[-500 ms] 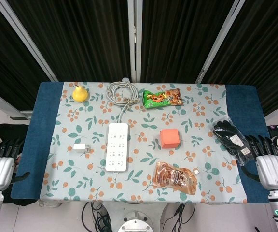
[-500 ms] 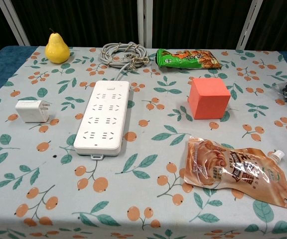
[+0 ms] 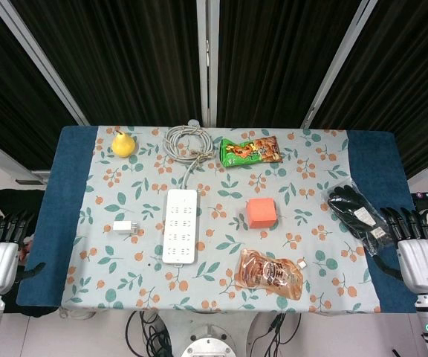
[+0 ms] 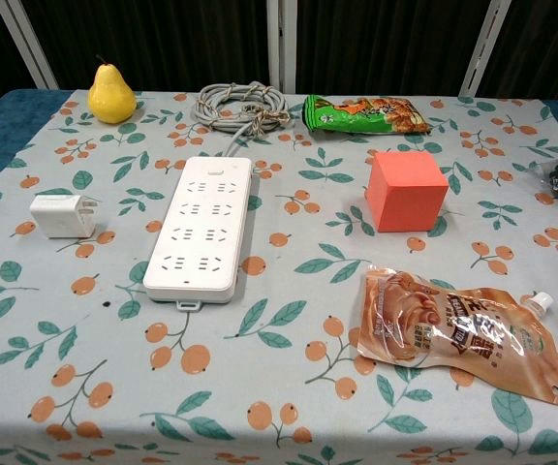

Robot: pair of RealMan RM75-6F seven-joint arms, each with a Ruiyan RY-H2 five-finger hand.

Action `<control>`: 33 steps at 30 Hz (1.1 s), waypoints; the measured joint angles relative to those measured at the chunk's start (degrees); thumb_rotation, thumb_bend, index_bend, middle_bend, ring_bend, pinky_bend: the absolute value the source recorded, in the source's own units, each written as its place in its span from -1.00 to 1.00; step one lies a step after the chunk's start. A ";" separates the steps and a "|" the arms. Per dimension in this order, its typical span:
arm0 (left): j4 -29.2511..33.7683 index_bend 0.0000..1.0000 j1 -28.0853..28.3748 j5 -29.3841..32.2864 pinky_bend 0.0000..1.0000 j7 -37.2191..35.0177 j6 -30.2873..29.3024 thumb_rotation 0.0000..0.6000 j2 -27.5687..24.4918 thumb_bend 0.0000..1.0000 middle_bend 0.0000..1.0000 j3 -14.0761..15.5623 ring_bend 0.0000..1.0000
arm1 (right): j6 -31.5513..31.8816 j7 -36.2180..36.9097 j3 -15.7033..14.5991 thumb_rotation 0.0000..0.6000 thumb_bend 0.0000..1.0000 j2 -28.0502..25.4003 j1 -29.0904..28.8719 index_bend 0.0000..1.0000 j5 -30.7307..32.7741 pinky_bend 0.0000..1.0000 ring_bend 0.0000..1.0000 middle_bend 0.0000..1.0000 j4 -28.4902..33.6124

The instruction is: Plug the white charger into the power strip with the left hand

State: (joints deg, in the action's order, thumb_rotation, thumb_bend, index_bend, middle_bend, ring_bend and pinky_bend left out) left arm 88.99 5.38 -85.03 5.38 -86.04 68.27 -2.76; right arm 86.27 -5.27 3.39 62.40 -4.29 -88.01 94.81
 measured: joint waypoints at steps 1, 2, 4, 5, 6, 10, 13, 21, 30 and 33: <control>-0.18 -0.85 0.17 -0.16 -1.00 -0.14 -0.08 1.00 0.33 -1.00 -0.93 -0.21 -1.00 | 0.37 0.16 -0.01 1.00 -0.73 -0.06 0.17 -1.00 -0.10 -0.98 -1.00 -0.79 -0.05; -0.36 -0.85 0.37 -0.26 -1.00 -0.39 -0.07 1.00 0.61 -1.00 -0.93 -0.38 -1.00 | 0.85 0.36 0.00 1.00 -0.72 -0.15 0.39 -1.00 -0.22 -0.98 -1.00 -0.80 -0.11; -1.01 -0.84 1.12 -0.53 -1.00 -0.95 0.43 1.00 1.29 -1.00 -0.93 -0.69 -1.00 | 1.52 0.58 0.05 1.00 -0.71 -0.33 0.65 -1.00 -0.45 -0.98 -1.00 -0.79 -0.15; -1.31 -0.84 1.53 -0.63 -1.00 -1.12 0.88 1.00 1.54 -1.00 -0.93 -0.81 -1.00 | 1.92 0.68 0.11 1.00 -0.71 -0.48 0.78 -1.00 -0.64 -0.98 -1.00 -0.79 -0.15; -1.65 -0.84 2.02 -0.69 -1.00 -1.31 1.42 1.00 1.84 -1.00 -0.93 -0.97 -1.00 | 2.20 0.74 0.17 1.00 -0.71 -0.60 0.85 -1.00 -0.79 -0.98 -1.00 -0.79 -0.13; -3.87 -0.84 4.92 -0.69 -1.00 -3.10 4.76 1.00 3.82 -1.00 -0.93 -2.03 -1.00 | 2.99 0.84 0.55 1.00 -0.71 -1.05 0.98 -1.00 -1.27 -0.98 -1.00 -0.80 0.08; -6.11 -0.84 7.55 -0.29 -1.00 -4.65 8.55 1.00 5.44 -1.00 -0.93 -2.77 -1.00 | 2.99 0.66 0.71 1.00 -0.70 -1.14 0.77 -1.00 -1.52 -0.98 -1.00 -0.80 0.31; -15.43 -0.84 15.91 3.49 -1.00 -6.69 19.18 1.00 12.96 -1.00 -0.93 -5.81 -1.00 | 2.49 -0.53 0.86 1.00 -0.69 -1.25 0.34 -1.00 -1.66 -0.98 -1.00 -0.80 1.29; -21.18 -0.84 21.20 5.49 -1.00 -7.38 23.01 1.00 19.20 -1.00 -0.93 -7.50 -1.00 | 1.91 -1.30 0.94 1.00 -0.69 -1.27 0.31 -1.00 -0.80 -0.98 -1.00 -0.80 1.89; -21.90 -0.84 22.22 6.00 -1.00 -6.88 23.99 1.00 20.13 -1.00 -0.93 -7.47 -1.00 | 1.84 -1.28 0.91 1.00 -0.69 -1.29 0.37 -1.00 -0.60 -0.98 -1.00 -0.80 1.87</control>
State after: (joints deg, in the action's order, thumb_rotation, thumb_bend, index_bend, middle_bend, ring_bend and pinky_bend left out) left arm 67.09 27.60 -79.03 -1.50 -62.05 88.40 -10.23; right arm 88.12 -6.55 4.30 61.11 -3.92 -88.60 96.68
